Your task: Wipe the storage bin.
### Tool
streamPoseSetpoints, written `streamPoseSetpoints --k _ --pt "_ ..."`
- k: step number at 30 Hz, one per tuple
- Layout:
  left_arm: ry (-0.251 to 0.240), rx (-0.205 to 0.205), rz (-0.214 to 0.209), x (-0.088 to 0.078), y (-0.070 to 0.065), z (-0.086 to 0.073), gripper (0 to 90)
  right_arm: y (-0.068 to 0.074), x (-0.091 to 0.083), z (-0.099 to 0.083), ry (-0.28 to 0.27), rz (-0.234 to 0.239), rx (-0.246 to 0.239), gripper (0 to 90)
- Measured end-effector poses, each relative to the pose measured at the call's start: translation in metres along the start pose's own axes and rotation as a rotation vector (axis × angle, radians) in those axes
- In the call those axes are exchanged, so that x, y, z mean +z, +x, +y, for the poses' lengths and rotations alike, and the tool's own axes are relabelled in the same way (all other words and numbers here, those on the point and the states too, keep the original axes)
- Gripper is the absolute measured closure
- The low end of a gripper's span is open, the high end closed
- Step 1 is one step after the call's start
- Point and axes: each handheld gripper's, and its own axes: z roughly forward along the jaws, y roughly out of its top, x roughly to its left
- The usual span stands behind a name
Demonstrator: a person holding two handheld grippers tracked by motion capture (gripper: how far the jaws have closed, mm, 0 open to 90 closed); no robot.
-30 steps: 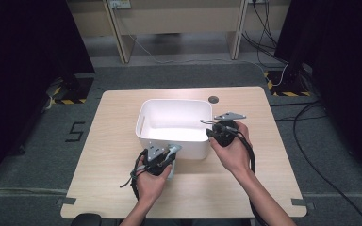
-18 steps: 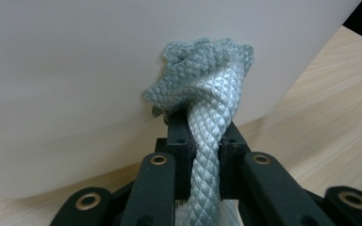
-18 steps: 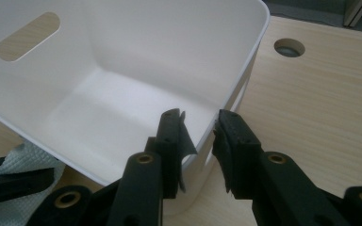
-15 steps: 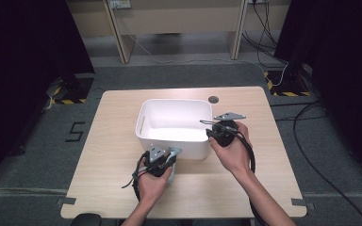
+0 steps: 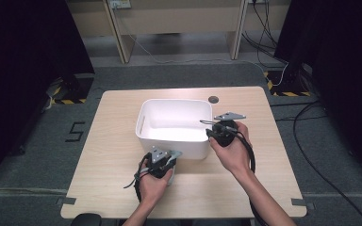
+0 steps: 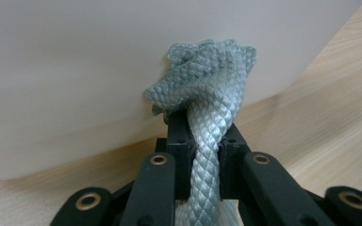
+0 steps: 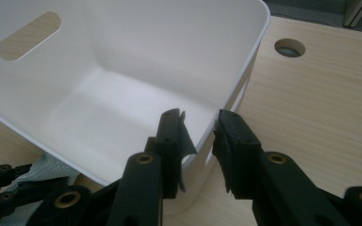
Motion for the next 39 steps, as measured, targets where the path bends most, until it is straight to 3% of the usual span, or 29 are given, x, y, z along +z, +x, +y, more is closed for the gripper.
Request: streamPoseSetpoints --k 21,39 --pt "0.055 -0.015 0.0 0.012 0.004 -0.006 79.3 0.0 0.0 0.0 0.001 0.001 0.001 71.3" --pt "0.078 0.007 -0.014 0.018 -0.004 -0.002 79.4 0.001 0.0 0.0 0.0 0.001 0.003 71.2"
